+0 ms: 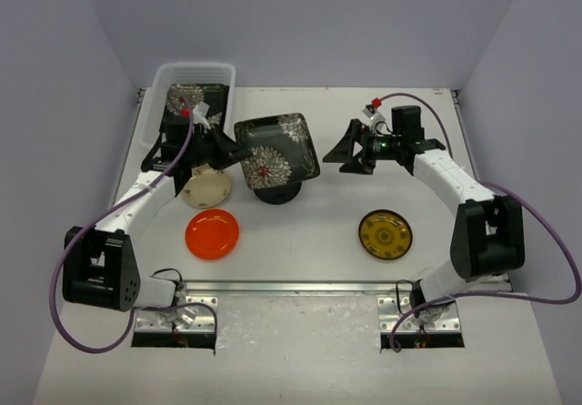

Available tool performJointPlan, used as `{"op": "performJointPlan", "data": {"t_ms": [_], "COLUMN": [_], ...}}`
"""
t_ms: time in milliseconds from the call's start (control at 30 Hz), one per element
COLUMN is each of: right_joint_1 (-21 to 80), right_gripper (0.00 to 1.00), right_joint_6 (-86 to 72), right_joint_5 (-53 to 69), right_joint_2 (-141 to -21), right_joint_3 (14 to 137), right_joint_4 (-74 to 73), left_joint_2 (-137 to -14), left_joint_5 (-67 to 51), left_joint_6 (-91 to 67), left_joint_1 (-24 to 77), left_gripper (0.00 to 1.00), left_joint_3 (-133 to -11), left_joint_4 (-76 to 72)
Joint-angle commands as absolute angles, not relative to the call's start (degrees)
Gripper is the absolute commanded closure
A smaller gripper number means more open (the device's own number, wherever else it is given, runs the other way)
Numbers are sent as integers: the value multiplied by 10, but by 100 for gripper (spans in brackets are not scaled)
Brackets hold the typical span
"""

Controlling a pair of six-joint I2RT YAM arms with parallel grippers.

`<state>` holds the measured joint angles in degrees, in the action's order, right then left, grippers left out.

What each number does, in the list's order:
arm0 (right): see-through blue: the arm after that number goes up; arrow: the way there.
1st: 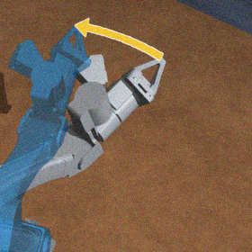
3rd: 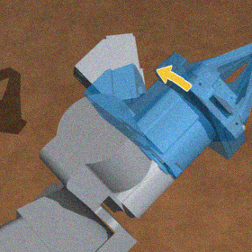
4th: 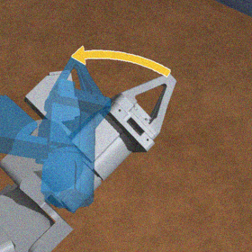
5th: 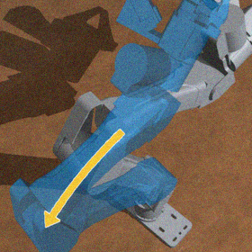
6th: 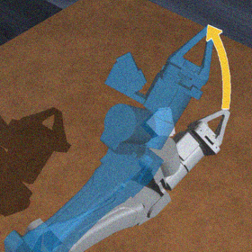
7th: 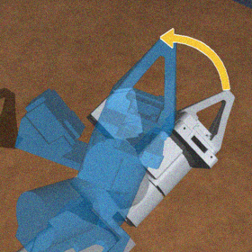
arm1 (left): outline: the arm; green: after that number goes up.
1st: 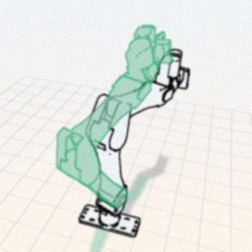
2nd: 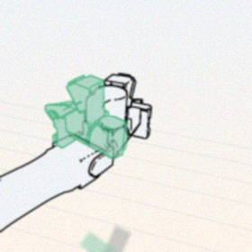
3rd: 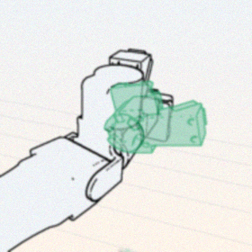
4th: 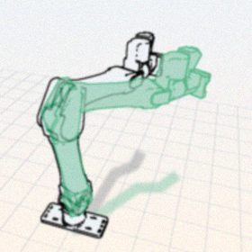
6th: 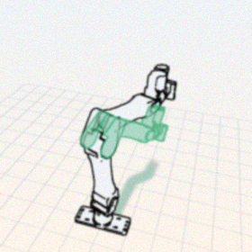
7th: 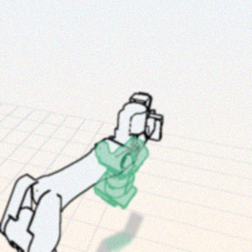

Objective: Place the plates into the plastic bin on the countertop

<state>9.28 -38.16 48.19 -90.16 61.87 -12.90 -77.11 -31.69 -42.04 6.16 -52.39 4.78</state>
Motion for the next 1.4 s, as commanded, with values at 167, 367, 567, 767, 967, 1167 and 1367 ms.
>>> {"op": "performJointPlan", "data": {"t_ms": [167, 367, 567, 767, 967, 1167, 1367], "right_joint_1": [53, 53, 54, 54, 55, 55, 55], "right_gripper": [1, 1, 1, 1, 1, 1, 1], "right_joint_6": [-425, -522, -536, -505, -519, -517, -514], "right_joint_5": [438, 529, 531, 531, 545, 549, 548], "right_joint_2": [-756, -680, -628, -606, -615, -617, -620], "right_joint_3": [459, 328, 269, 274, 267, 262, 263], "right_joint_4": [-57, 90, 104, 65, 92, 100, 98], "left_joint_2": [-762, -873, -1030, -1098, -1138, -1153, -1162], "left_joint_5": [-121, 52, 54, 75, 58, 64, 74], "left_joint_6": [-678, -754, -780, -787, -802, -813, -800], "left_joint_1": [-102, -122, -127, -113, -103, -98, -88], "left_gripper": [100, 100, 100, 100, 99, 42, 0], "left_joint_3": [-586, -668, -794, -846, -867, -872, -909], "left_joint_4": [-54, -48, -63, -67, -70, -53, 20]}}
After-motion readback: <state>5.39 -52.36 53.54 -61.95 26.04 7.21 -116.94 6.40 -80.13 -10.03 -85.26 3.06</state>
